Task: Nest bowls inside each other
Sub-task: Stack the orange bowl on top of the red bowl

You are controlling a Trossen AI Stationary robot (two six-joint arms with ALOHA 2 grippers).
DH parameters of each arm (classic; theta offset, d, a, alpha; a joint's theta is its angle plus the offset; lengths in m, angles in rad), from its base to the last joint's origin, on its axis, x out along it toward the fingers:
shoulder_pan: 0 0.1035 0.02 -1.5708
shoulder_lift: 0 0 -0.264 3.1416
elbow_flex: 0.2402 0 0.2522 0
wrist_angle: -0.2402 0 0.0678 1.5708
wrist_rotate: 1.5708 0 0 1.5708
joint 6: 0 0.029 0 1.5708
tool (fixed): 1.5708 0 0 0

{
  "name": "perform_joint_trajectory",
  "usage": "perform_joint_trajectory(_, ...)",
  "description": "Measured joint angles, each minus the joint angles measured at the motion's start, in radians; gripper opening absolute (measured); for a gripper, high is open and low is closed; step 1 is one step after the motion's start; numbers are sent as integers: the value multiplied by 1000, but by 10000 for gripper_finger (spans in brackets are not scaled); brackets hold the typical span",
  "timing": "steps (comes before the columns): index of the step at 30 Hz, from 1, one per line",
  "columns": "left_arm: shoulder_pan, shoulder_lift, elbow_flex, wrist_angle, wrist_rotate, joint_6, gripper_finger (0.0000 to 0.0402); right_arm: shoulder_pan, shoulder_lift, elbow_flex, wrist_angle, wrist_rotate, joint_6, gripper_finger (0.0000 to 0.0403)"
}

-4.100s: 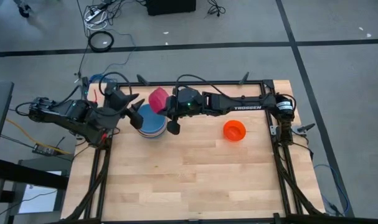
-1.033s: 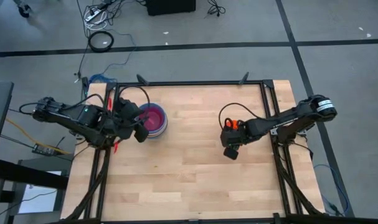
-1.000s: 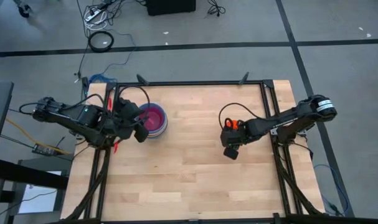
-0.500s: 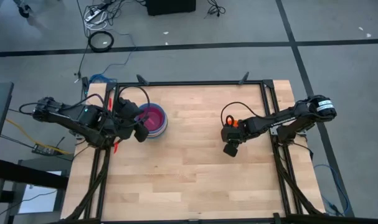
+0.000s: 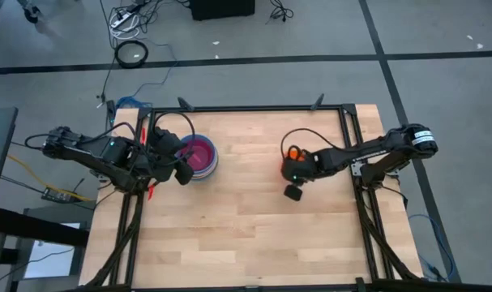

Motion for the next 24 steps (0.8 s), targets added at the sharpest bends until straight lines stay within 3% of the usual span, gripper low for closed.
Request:
perform_joint_trajectory(5,0,0,0,0,-4,0,152,-44,0,139,157,4,-146,0)
perform_joint_trajectory(14,0,0,0,2,-20,0,152,-152,1,224,641,-177,-268,0)
perform_joint_trajectory(19,0,0,0,7,-26,0,152,-187,99,240,834,-276,-254,0)
perform_joint_trajectory(24,0,0,0,10,-28,1,152,-193,271,372,844,-314,-274,0)
